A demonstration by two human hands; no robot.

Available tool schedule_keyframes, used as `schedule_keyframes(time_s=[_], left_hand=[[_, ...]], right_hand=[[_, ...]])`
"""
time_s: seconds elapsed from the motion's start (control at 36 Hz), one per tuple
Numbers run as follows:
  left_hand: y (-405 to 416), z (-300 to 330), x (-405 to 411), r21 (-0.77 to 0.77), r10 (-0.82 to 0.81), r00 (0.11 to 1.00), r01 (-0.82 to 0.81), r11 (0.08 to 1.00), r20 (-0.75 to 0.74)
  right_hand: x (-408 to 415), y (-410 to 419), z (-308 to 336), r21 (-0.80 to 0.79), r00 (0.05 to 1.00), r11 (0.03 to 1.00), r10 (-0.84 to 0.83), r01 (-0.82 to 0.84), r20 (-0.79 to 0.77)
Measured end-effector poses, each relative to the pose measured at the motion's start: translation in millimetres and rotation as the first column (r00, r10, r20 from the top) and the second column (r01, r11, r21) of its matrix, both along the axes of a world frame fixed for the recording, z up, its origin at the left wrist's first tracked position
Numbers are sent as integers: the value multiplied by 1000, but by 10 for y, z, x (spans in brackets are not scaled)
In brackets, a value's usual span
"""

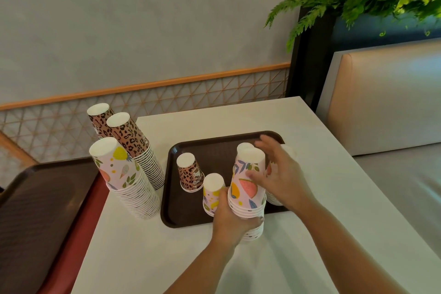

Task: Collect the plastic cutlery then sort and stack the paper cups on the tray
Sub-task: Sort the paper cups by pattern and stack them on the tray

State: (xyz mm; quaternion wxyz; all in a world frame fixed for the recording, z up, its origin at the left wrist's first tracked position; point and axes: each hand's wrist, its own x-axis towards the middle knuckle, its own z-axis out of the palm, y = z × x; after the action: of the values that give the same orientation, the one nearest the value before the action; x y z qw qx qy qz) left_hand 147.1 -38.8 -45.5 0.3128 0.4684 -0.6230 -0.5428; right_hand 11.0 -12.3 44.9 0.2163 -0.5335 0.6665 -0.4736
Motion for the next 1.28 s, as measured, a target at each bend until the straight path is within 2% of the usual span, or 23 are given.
schedule_keyframes(time_s=[0.06, 0.17, 0.36, 0.56, 0.69, 0.78, 0.83, 0.94, 1.28], left_hand=[[5, 4, -4, -2, 2, 1000, -2, 1000, -10], [9, 0, 1, -17, -9, 1000, 9, 1000, -24], [14, -28, 1, -10, -23, 998, 22, 1000, -61], [8, -94, -12, -10, -7, 1000, 7, 1000, -10], [15, -116, 19, 3, 0, 1000, 0, 1000, -4], [7, -112, 44, 11, 4, 1000, -4, 1000, -13], [3, -115, 56, 23, 13, 1000, -13, 1000, -16], [-19, -141, 64, 42, 33, 999, -32, 999, -14], [-10, -66, 34, 20, 19, 1000, -18, 1000, -25]], right_hand=[[39, -3, -80, 44, 999, 998, 40, -40, 14], [86, -17, -143, 89, 1000, 996, 21, -21, 8], [82, -56, -143, 37, 998, 998, -51, 49, 41], [18, -75, -43, -22, 989, 992, -125, 127, 79], [-116, -86, 79, -115, 961, 970, -187, 213, 205], [-232, -92, 174, -189, 917, 936, -226, 298, 329], [-303, -77, 243, -252, 902, 904, -245, 344, 355], [-409, -65, 273, -322, 925, 878, -280, 355, 255], [-393, -133, -99, -94, 935, 930, -355, 356, 30]])
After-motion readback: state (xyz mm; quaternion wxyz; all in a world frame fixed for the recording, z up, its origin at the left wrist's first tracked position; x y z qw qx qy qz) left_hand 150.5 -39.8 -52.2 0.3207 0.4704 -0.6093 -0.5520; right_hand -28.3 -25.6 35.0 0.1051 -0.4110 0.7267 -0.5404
